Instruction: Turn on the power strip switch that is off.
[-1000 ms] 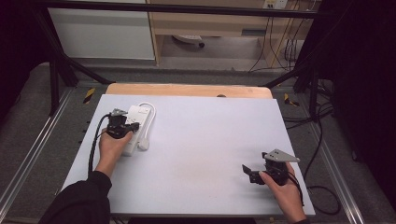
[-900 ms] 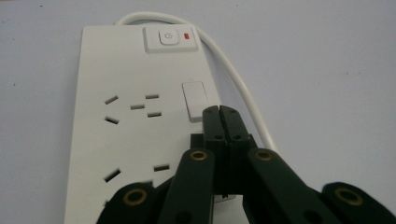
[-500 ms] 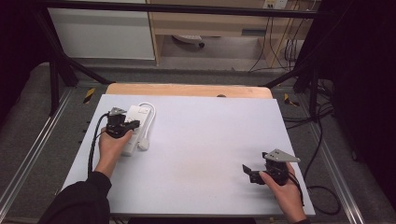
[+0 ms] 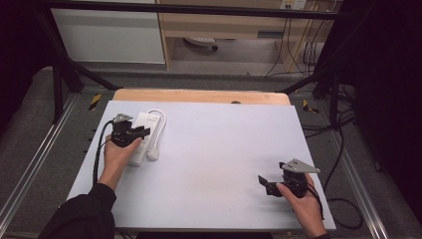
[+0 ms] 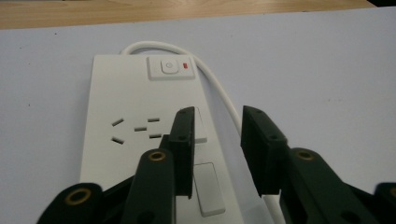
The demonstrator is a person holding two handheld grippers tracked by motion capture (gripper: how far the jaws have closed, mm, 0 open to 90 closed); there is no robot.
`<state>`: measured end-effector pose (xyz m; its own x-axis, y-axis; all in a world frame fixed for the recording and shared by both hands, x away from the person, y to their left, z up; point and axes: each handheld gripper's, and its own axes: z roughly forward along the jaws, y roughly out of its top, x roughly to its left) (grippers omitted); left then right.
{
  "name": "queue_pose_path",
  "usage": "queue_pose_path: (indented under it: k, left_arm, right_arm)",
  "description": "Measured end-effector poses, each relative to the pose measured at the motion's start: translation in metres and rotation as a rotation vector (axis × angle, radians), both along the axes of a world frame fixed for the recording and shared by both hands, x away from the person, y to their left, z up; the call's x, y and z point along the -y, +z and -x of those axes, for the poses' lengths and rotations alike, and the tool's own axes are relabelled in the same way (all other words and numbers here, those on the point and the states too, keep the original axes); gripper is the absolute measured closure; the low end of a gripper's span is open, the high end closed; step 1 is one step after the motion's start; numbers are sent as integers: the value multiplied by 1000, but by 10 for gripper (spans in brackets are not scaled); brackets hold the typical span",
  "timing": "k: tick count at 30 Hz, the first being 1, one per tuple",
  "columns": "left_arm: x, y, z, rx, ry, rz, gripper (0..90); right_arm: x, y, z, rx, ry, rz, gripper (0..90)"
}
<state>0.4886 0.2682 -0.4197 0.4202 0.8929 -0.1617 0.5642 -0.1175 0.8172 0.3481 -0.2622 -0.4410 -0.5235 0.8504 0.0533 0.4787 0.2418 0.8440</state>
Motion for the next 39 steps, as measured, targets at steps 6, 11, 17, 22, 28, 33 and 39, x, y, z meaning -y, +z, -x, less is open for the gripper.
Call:
queue_pose_path:
  k: [6, 11, 17, 22, 28, 33, 39]
  left_arm:
    - [-2, 2, 0, 14, 20, 21, 480]
    - [-2, 3, 0, 20, 29, 29, 407]
    - [-3, 3, -1, 23, 52, 22, 273]
    - [-5, 4, -1, 22, 65, 32, 189]
    - [-6, 7, 0, 39, 83, 57, 92]
    - [-5, 11, 2, 77, 86, 59, 80]
    - [-3, 17, 5, 118, 87, 62, 75]
  right_arm:
    - [0, 0, 0, 0, 0, 0, 36]
    - [0, 0, 0, 0, 0, 0, 36]
    - [0, 0, 0, 0, 1, 1, 36]
    - [0, 0, 0, -1, 1, 1, 35]
    - [0, 0, 0, -3, 1, 0, 34]
    - [-1, 0, 0, -6, 0, -3, 34]
    - [0, 0, 0, -4, 2, -1, 33]
